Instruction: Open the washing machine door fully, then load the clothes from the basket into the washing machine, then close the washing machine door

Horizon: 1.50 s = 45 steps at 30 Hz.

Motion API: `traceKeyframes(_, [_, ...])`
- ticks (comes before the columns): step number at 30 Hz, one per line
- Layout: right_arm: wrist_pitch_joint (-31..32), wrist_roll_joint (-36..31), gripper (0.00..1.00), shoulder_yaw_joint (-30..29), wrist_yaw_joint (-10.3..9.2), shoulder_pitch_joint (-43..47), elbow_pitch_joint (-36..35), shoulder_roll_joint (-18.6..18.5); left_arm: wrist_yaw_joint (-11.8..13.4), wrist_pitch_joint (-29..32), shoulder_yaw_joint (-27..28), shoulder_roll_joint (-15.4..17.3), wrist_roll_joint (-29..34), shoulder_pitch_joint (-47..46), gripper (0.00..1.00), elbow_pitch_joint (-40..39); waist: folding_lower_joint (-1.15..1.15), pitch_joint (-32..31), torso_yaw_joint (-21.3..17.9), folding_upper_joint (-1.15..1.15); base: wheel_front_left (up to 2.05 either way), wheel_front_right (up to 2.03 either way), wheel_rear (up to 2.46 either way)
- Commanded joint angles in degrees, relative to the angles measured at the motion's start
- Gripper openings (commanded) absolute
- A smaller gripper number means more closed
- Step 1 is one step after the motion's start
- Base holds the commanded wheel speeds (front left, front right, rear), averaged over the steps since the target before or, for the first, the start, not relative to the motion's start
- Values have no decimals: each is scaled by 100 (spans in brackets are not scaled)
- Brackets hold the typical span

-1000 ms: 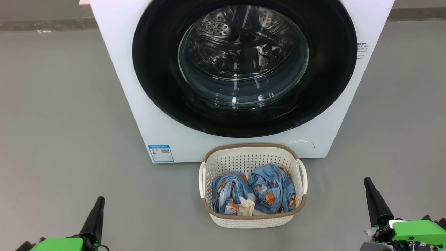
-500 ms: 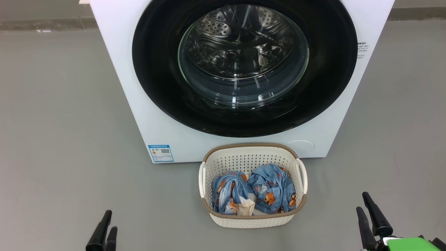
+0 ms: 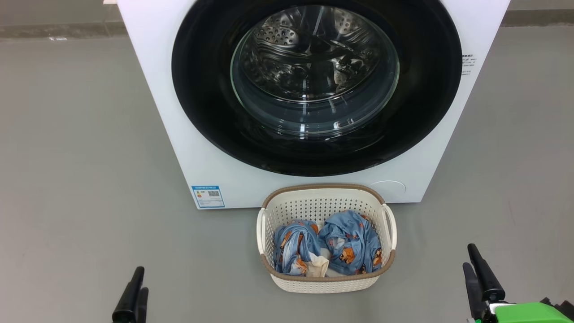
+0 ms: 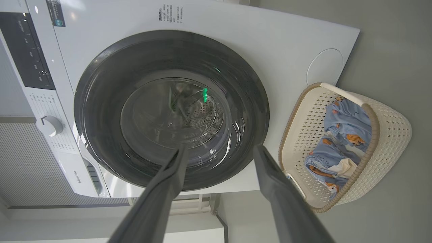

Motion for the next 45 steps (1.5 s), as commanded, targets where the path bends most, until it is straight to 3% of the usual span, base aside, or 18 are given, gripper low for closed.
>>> traceKeyframes(1, [-51,-194,100,8,1,-101,-177,-68,-5,-81,19,111,123,-189,100,-195,0,2,1,0,0,0,0])
traceKeyframes(45, [-770,-3499,100,209,4,21,-566,-142,-13,-788,-263,200,3620,-208,100,-488,-1,120,28,0,0,0,0])
